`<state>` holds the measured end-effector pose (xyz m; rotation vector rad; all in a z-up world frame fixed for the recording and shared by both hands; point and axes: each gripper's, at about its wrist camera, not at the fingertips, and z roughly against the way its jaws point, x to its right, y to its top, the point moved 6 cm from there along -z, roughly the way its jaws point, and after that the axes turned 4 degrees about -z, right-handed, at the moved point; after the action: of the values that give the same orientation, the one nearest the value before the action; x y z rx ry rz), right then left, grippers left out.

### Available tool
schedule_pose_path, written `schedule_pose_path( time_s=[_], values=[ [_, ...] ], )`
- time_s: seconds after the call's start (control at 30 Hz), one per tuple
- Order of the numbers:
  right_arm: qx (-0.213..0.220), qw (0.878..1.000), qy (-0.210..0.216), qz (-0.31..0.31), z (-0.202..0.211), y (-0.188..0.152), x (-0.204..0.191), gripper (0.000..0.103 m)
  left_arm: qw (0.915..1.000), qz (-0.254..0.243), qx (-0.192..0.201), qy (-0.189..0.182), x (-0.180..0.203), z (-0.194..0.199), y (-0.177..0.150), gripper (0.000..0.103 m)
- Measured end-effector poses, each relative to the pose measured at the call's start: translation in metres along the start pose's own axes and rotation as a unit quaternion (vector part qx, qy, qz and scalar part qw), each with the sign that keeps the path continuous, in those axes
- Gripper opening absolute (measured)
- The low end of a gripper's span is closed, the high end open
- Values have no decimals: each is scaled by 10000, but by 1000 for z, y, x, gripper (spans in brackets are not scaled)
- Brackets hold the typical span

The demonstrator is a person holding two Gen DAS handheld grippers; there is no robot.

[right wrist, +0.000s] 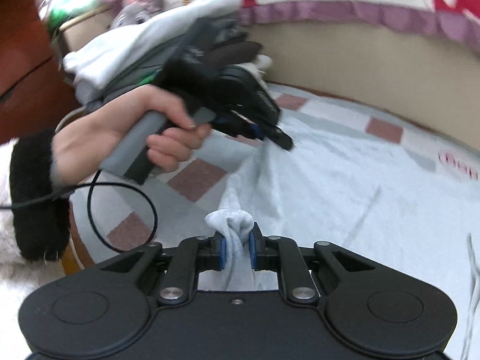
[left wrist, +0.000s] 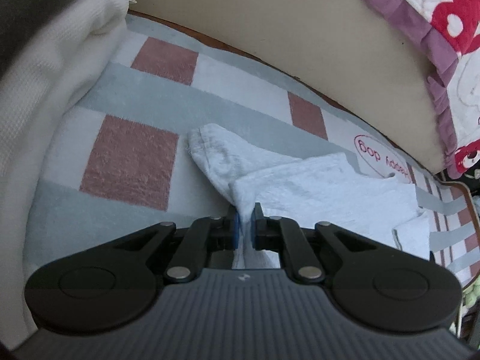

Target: Fold clothes

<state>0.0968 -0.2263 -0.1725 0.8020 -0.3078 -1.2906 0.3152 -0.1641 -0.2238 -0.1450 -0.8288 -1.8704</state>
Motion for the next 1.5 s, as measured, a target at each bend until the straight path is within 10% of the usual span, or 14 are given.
schedule_pose_path(
  time_s=[0.47, 0.53, 0.57, 1.5],
  values=[
    [-416, 9964, 20, -745, -32, -21, 20, 46, 9997, 128, -180, 67, -8, -5, -7, 8],
    [-387, 9960, 75, -807, -30, -21, 21, 40, 9997, 157, -161, 31, -8, -4, -8, 8],
    [-330, 9960, 126, -818, -26, -19, 21, 19, 9998, 149, -140, 23, -8, -3, -8, 8],
    [1258, 9717, 822, -1824, 115, -50, 128, 17, 9846, -1537, 832, -94, 175, 50, -7, 7]
  ],
)
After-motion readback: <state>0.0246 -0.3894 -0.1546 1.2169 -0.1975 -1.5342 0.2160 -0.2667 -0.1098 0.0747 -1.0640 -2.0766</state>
